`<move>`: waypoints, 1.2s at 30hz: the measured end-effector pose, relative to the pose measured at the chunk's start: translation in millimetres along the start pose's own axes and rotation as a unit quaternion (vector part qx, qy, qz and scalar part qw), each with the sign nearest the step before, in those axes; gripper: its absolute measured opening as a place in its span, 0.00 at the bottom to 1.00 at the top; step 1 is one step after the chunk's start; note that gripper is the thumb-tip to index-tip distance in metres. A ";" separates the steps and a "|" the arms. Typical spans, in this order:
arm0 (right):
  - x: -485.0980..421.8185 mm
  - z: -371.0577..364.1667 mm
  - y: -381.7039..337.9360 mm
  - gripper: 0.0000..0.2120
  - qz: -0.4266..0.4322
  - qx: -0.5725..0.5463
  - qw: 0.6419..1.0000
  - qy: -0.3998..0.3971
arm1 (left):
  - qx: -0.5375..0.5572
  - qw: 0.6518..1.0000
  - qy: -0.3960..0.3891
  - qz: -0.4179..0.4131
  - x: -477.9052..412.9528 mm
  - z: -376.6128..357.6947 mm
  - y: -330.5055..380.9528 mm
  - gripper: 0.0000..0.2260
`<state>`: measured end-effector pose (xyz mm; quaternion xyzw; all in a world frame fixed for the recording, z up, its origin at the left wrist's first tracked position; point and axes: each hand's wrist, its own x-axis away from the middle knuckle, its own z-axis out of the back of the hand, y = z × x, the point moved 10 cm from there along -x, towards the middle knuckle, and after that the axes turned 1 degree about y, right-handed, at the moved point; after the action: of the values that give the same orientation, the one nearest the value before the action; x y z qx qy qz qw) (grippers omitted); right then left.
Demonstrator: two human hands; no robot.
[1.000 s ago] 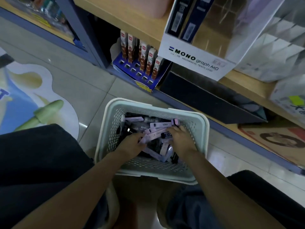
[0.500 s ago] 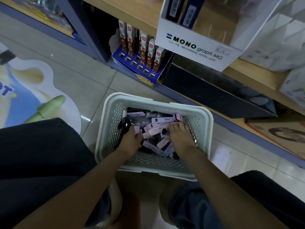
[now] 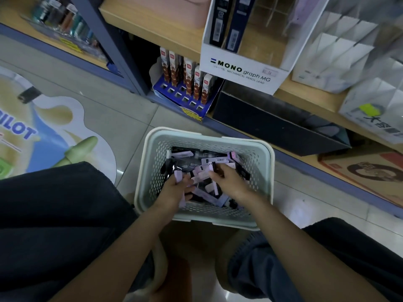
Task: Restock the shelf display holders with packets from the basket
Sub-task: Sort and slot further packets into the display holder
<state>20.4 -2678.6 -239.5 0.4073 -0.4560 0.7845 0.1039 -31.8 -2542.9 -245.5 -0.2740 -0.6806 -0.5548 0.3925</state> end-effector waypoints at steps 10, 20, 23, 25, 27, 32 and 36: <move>37.3 -31.9 -69.5 0.15 0.143 -0.035 0.987 0.065 | 0.102 0.993 -0.047 -0.041 24.8 -2.4 35.9 0.12; 34.7 -13.2 -93.0 0.14 0.241 -0.042 0.965 0.099 | 0.048 0.993 -0.032 -0.106 39.6 20.8 61.8 0.06; 5.7 5.5 -65.3 0.13 0.202 0.016 0.972 0.119 | -0.005 0.991 -0.006 -0.130 37.1 33.5 68.8 0.08; -16.3 8.8 -39.1 0.16 0.156 0.088 0.979 0.093 | -0.034 0.990 -0.001 -0.140 35.2 39.4 70.6 0.10; -35.7 8.7 -14.6 0.21 0.116 0.155 0.980 0.053 | -0.053 0.989 -0.005 -0.136 32.8 42.0 68.6 0.09; -59.6 6.4 12.7 0.27 0.090 0.238 0.967 0.014 | -0.097 0.988 -0.011 -0.118 25.2 45.4 61.6 0.09; -57.9 3.5 14.5 0.29 0.113 0.296 0.947 0.049 | -0.079 0.991 -0.017 -0.110 23.8 41.7 61.7 0.05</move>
<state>52.0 -2677.5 -290.2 0.3268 -0.2404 0.9097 -0.0885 -4.4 -2489.5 -195.4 -0.2363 -0.6672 -0.6419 0.2947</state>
